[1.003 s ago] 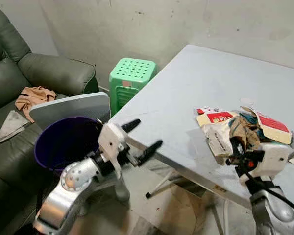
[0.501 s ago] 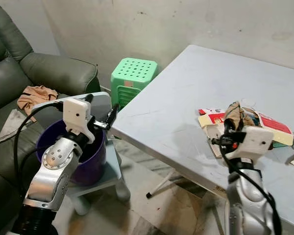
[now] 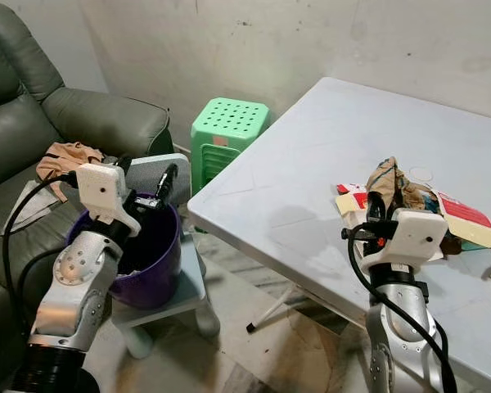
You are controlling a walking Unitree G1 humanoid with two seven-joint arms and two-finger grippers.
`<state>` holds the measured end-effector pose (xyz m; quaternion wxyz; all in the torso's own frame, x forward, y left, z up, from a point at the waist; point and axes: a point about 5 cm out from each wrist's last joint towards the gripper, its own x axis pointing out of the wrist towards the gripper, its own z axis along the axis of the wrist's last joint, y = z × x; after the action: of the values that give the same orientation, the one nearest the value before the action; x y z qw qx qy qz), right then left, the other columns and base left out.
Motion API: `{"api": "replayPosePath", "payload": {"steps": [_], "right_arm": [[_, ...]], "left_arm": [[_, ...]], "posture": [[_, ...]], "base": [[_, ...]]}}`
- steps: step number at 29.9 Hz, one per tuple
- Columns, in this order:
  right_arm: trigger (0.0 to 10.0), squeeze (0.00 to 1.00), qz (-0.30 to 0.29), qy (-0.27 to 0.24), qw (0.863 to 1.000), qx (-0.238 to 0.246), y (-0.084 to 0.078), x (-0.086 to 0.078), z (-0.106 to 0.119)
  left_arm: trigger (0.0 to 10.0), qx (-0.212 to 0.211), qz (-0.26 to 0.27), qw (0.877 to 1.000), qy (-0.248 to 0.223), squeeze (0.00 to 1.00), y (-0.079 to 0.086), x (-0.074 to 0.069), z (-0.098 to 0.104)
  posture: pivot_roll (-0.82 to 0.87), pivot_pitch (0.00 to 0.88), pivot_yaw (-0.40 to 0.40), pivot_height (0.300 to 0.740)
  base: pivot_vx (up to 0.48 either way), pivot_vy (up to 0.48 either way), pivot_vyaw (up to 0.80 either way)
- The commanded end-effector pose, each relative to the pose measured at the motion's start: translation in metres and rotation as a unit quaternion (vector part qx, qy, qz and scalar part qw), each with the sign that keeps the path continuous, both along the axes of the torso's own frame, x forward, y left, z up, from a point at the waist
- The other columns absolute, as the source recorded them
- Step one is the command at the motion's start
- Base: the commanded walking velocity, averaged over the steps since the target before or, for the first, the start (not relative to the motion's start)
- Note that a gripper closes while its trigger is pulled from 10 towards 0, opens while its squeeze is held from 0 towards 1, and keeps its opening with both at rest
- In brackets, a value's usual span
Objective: Picking trash to rubbish bin
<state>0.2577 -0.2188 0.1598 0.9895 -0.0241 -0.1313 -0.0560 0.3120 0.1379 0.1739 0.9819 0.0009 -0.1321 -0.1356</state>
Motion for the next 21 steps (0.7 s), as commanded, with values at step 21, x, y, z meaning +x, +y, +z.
{"api": "replayPosePath", "payload": {"steps": [21], "right_arm": [[10.0,0.0,0.035,0.015,0.998,-0.058,0.02,0.001,-0.01]], "left_arm": [[10.0,0.006,0.012,1.0,0.008,0.0,-0.011,-0.004,-0.011]], "posture": [[-0.04,0.02,0.016,0.74]], "base": [[0.0,0.0,0.0]]}}
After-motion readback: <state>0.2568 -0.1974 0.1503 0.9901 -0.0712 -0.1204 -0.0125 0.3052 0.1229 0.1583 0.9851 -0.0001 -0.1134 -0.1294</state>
